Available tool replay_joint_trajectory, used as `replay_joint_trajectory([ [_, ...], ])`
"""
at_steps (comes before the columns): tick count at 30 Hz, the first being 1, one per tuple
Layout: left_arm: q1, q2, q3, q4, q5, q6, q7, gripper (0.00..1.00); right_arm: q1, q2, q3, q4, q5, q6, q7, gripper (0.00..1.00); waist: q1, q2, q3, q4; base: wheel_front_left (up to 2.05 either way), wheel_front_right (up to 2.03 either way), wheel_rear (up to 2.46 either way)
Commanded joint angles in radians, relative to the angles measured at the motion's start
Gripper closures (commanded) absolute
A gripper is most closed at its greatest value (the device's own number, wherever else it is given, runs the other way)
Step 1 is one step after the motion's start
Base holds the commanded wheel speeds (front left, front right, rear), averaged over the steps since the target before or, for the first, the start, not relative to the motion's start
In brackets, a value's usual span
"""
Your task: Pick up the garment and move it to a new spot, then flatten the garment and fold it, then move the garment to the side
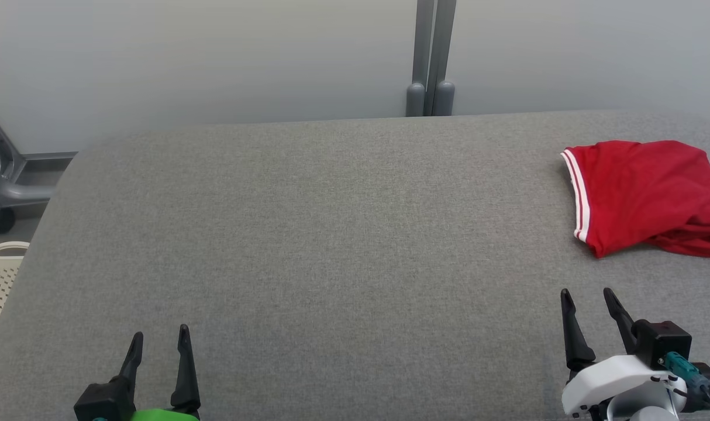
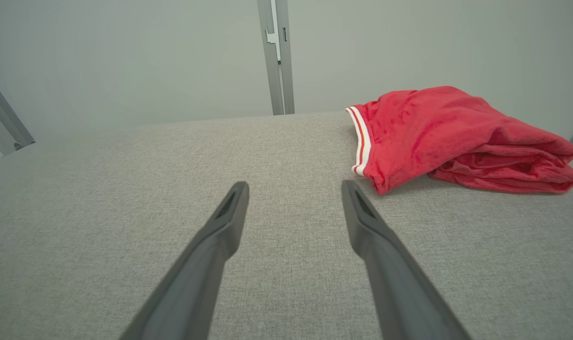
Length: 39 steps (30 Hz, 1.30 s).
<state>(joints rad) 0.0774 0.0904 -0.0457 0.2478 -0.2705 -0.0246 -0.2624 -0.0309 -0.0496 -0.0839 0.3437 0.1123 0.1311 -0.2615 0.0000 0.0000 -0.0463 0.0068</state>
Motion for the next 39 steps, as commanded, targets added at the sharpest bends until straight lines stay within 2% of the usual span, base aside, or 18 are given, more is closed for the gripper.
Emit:
replay_joint_trajectory([
  [1,0.003,0.001,0.006,0.002,0.009,-0.004,-0.003,0.00,-0.008,-0.002,0.000,0.004,0.000,-0.001,-0.004,0.00,0.0000,0.0000,-0.001,-0.001,0.00,0.00,0.00],
  [10,-0.003,-0.007,0.021,0.009,0.016,-0.013,-0.003,0.00,-0.012,-0.002,-0.005,0.011,0.009,-0.001,-0.004,0.00,0.0000,0.0000,-0.002,0.000,0.00,0.00,0.00],
  [11,0.000,-0.007,0.017,0.009,0.011,-0.011,0.000,1.00,-0.005,0.000,-0.003,0.009,0.009,0.000,0.000,1.00,0.0000,0.0000,-0.002,0.000,0.00,0.00,0.00],
  [16,0.007,-0.016,0.013,0.053,0.007,-0.011,0.009,1.00,0.020,0.009,-0.003,0.049,0.013,0.000,0.007,1.00,0.0000,0.0000,-0.002,0.000,0.00,0.00,0.00],
  [39,-0.051,-0.023,0.069,0.033,-0.384,-0.040,0.135,1.00,0.009,0.006,0.003,-0.017,0.449,0.000,0.095,1.00,0.0000,0.0000,0.007,-0.001,0.00,0.00,0.00],
])
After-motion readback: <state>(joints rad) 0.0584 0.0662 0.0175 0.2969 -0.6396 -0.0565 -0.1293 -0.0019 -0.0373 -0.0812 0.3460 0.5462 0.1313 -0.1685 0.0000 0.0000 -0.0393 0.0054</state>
